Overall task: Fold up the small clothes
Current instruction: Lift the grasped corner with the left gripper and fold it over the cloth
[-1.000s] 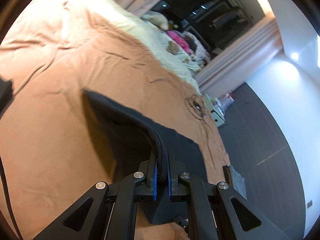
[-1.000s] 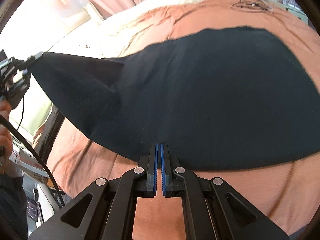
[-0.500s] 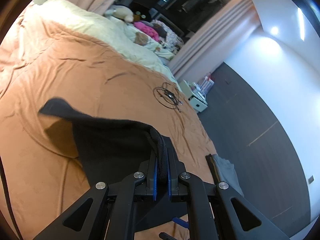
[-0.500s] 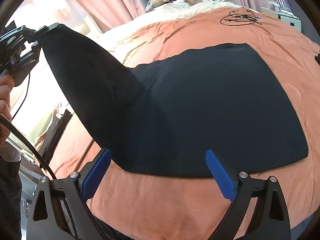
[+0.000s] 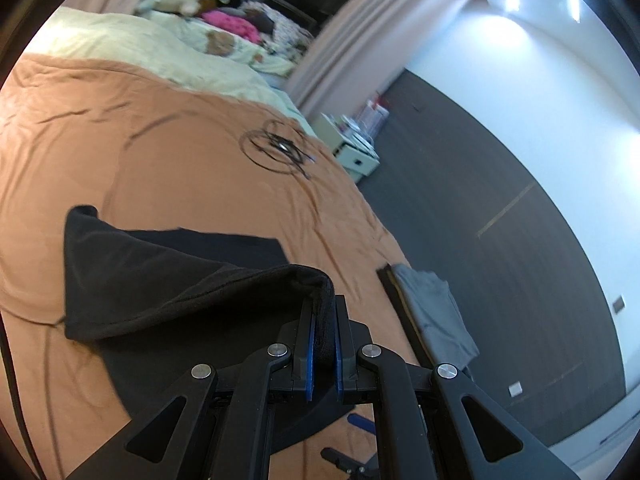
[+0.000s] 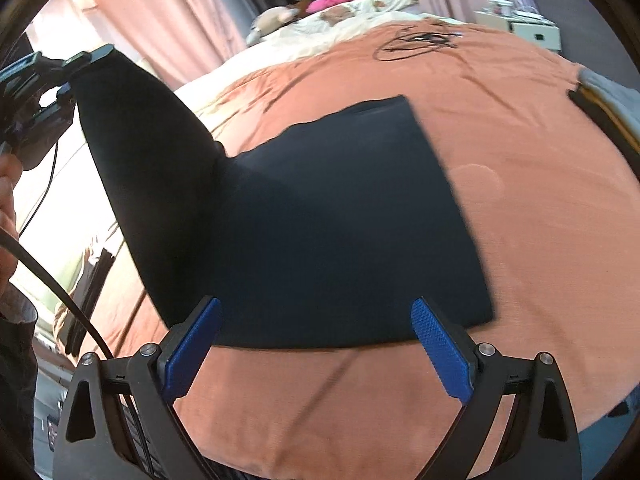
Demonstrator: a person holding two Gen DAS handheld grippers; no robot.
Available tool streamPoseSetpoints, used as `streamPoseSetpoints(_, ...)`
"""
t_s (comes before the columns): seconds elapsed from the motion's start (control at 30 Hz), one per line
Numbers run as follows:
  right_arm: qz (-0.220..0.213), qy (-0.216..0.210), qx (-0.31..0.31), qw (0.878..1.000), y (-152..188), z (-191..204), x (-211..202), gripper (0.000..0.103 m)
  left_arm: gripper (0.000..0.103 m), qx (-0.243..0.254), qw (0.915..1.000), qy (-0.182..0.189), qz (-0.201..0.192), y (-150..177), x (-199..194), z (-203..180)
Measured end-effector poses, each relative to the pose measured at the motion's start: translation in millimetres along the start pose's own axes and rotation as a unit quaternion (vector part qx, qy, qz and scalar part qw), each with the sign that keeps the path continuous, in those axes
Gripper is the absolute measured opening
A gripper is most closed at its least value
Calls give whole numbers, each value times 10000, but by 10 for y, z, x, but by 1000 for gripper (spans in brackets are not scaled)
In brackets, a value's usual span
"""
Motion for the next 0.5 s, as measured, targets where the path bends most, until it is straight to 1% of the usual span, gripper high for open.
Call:
streamPoseSetpoints(0.07,-32,6,101,9999,12,-84,-65,95,7,82,9997,119,189,99,167,-107)
streamPoseSetpoints(0.23,13,-23,253,9997,59,-238,-225,93,7,204,9978,262,581,363,503,-305)
streamPoseSetpoints(0.4,139,-34,264,9995,102,-298,-312,83,7,258,9944,358,962,687,844,-463)
streamPoseSetpoints(0.47,177,-23,272,9995,104,-331,-331,81,7,200,9930,406,1094,809,965,-495)
streamPoseSetpoints(0.5,194,-30,275,9994,104,-337,-339,81,9,174,9921,416,1171,852,1011,-513)
Point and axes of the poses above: each gripper's, at about its wrist camera, not at the fingertips, and x roughly the way its jaws point, z to its left, y to its underside, the point moved 6 cm from there along x, roughly the way its jaws point, and after that the axes turned 10 degrees about -z, right-handed, at the moved point
